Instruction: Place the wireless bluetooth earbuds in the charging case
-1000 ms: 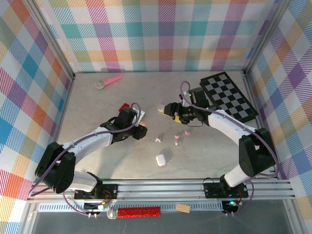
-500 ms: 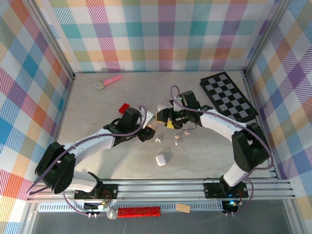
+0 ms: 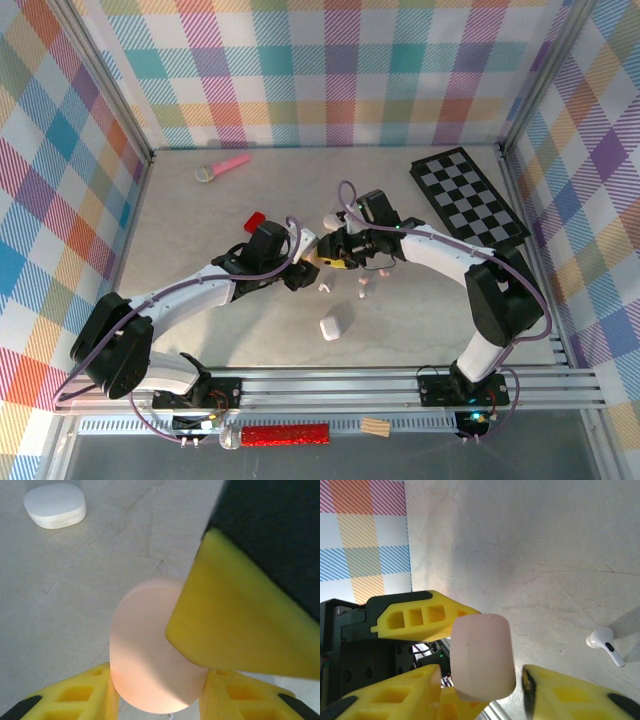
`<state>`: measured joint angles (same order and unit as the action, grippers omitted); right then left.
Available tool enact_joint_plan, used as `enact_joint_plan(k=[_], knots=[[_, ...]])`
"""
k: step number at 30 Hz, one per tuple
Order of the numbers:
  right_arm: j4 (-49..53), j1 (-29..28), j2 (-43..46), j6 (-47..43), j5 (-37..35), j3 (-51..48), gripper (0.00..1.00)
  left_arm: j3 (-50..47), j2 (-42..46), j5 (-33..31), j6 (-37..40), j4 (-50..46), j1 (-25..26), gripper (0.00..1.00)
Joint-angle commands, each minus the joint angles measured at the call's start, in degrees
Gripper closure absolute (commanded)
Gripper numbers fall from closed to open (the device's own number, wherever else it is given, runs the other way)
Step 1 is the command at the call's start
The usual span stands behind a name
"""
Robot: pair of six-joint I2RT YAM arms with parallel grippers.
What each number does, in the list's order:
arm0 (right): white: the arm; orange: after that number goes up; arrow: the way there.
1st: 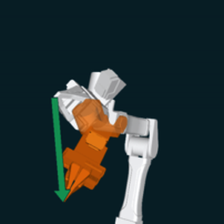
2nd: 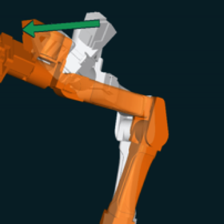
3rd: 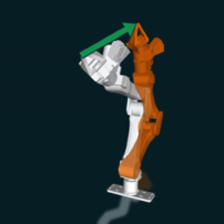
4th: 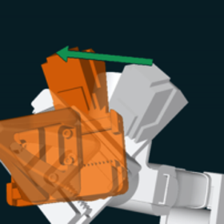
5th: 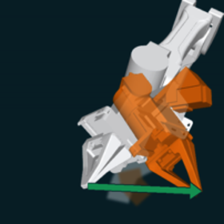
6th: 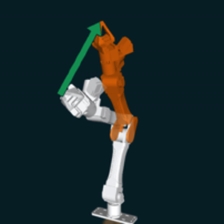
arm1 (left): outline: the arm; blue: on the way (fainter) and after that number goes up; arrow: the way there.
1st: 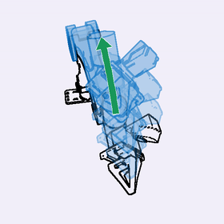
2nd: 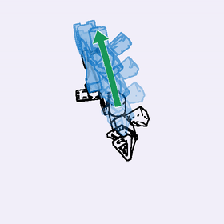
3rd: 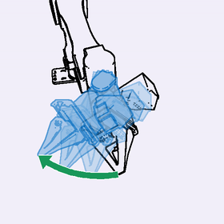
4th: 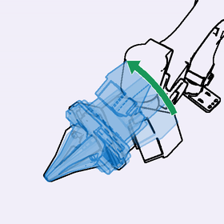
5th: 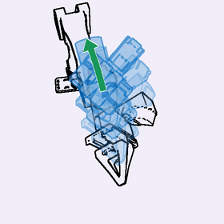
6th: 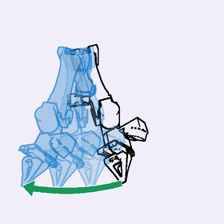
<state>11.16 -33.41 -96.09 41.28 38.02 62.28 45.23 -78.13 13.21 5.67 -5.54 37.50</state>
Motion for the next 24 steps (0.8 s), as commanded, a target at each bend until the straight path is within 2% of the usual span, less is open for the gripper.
enact_joint_plan(k=[1,4,10,15,17,19,24], knots=[[-1.1,-0.3,-0.9,-0.7,0.1,0.8,0.58,0.4,1.8,2.1,1.0,1.7,0.8,0.6],[-1.1,-0.4,-1.0,-1.0,-0.7,0.8,0.62,0.3,2.1,2.7,1.2,1.2,0.8,0.6],[-0.4,-0.3,-1.0,-1.7,-1.0,1.3,0.62,-0.1,3.1,3.2,1.5,0.7,0.8,0.6],[0.1,-0.3,0.2,-2.0,-1.9,1.0,0.77,-0.2,3.0,2.9,1.7,0.6,0.8,0.59],[0.6,-0.2,1.0,-2.5,-2.5,0.8,0.81,-0.3,3.0,2.8,1.8,0.8,0.8,0.56],[0.4,-0.3,2.3,-2.5,-3.3,0.5,0.82,-1.0,3.8,2.6,1.7,2.1,0.8,0.5],[-5.3,0.8,6.9,0.9,-1.6,-2.0,0.85,-4.8,8.0,2.8,1.3,10.4,0.8,0.21]])
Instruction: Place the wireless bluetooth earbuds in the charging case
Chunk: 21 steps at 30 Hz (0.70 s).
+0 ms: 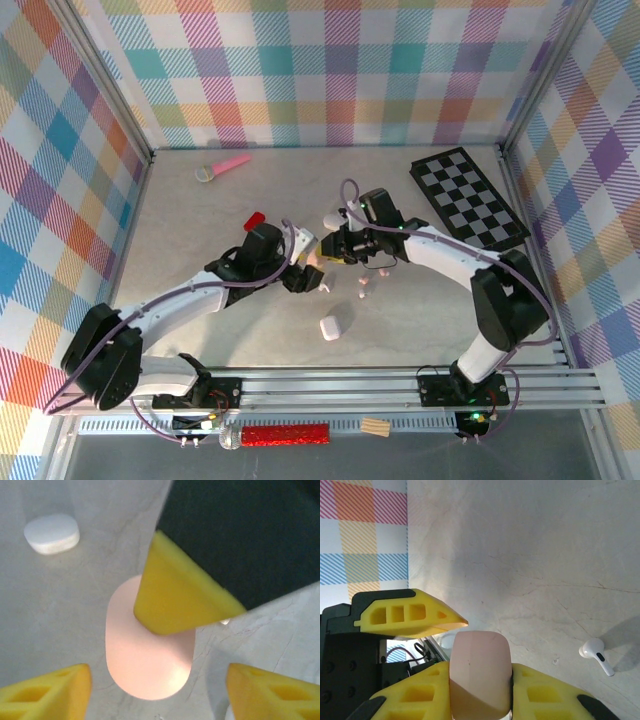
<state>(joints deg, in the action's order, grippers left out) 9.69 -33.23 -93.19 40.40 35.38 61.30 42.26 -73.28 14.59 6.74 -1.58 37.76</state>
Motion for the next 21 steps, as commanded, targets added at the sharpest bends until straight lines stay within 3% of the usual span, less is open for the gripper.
enact_joint_plan(k=[1,6,12,16,21], knots=[[-5.2,1.1,4.8,2.7,2.5,-1.5,0.85,-2.7,3.9,1.7,0.2,8.4,0.6,0.15],[-13.4,4.2,9.0,9.5,8.5,-4.6,0.87,-9.8,8.8,2.0,-1.5,26.1,0.6,0.0],[-30.1,7.3,13.2,23.3,15.0,-8.9,0.91,-16.5,8.7,-3.4,-3.5,50.1,0.6,0.0],[-39.0,8.6,14.7,32.0,17.4,-10.6,0.93,-16.9,4.4,-0.3,-0.9,61.0,0.6,0.0],[-49.8,9.0,15.8,40.6,19.2,-11.9,0.95,-14.3,-0.9,3.7,-1.3,67.7,0.6,0.02]])
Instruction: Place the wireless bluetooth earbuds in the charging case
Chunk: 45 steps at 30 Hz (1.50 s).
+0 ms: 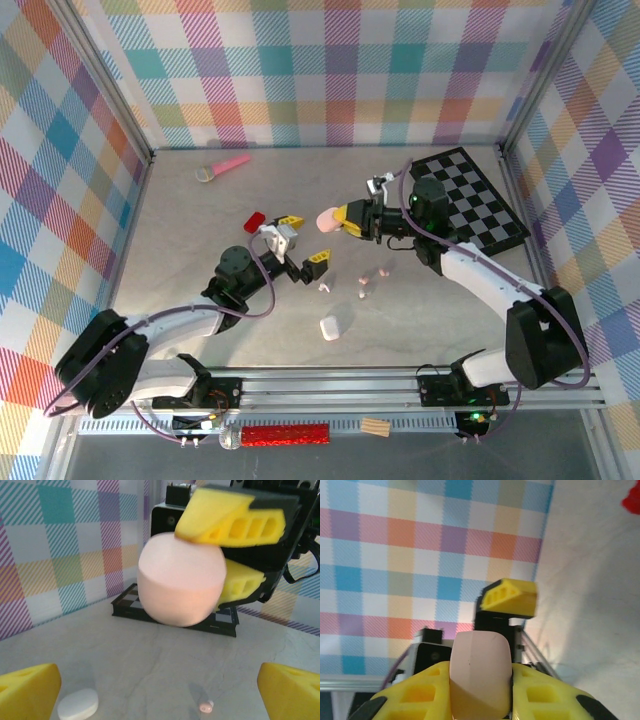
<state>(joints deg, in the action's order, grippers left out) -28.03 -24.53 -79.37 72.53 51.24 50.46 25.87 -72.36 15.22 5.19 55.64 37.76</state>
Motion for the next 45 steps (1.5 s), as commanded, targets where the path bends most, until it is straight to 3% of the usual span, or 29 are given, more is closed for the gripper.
enact_joint_plan(k=[1,5,11,25,41,45], knots=[[-14.5,0.3,2.0,10.4,3.4,-1.4,0.95,2.4,-3.0,3.3,-0.4,12.7,0.6,0.03],[-19.8,0.4,1.9,15.5,3.8,-2.3,0.96,4.0,-6.8,5.4,-1.3,20.7,0.6,0.12],[-21.7,0.4,2.3,17.5,3.5,-3.4,0.96,8.1,-9.4,10.3,-0.1,20.4,0.5,0.22],[-20.6,0.4,3.0,16.8,2.8,-4.3,0.96,9.5,-9.5,12.7,-0.3,20.4,0.8,0.4],[-17.9,0.4,3.2,15.1,2.5,-4.5,0.96,10.1,-10.0,13.9,-1.1,20.4,1.0,0.44],[-17.7,0.4,3.3,14.8,2.5,-4.4,0.96,10.3,-10.3,14.3,-1.4,20.4,1.0,0.5]])
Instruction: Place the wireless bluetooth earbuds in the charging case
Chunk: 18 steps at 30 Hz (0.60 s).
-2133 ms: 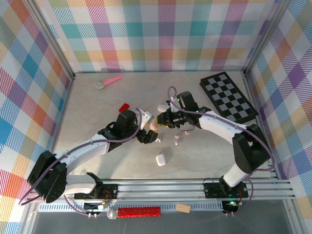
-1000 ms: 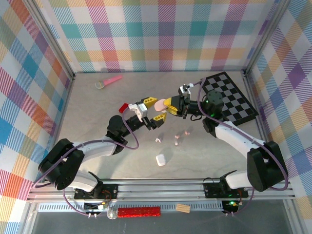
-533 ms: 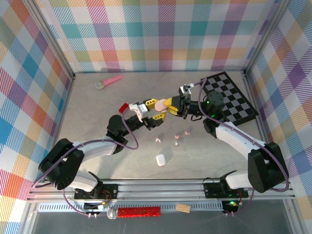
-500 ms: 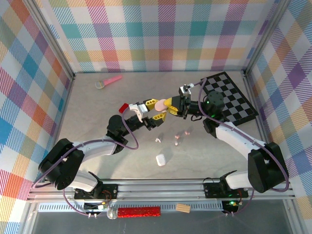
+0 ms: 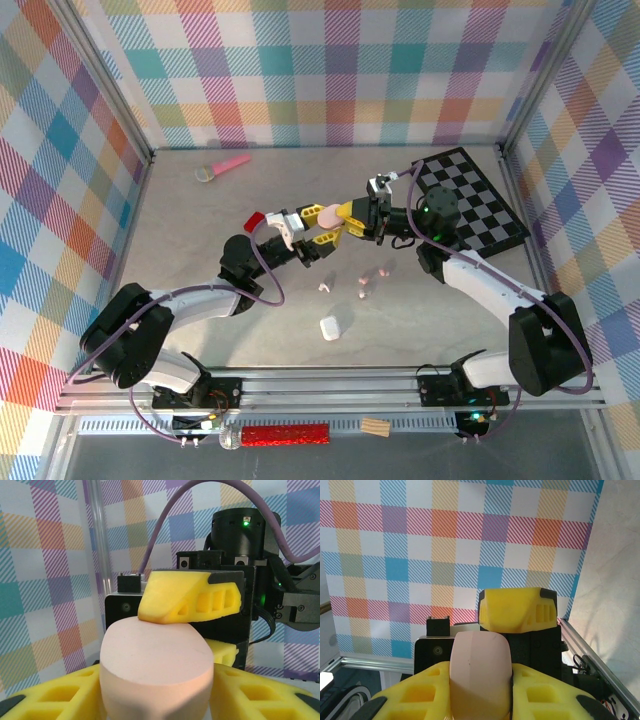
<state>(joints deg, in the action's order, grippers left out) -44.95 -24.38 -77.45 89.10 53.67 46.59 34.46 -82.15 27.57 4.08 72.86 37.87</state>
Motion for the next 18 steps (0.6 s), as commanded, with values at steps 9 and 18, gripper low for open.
enact_joint_plan(k=[9,18], knots=[[0.5,0.2,1.3,-2.8,0.0,-0.7,0.96,1.8,-0.5,2.3,-0.7,3.1,1.0,0.57],[4.3,0.3,1.9,-5.3,-0.7,-0.8,0.8,1.9,-0.5,3.2,-1.4,2.5,0.9,0.64]])
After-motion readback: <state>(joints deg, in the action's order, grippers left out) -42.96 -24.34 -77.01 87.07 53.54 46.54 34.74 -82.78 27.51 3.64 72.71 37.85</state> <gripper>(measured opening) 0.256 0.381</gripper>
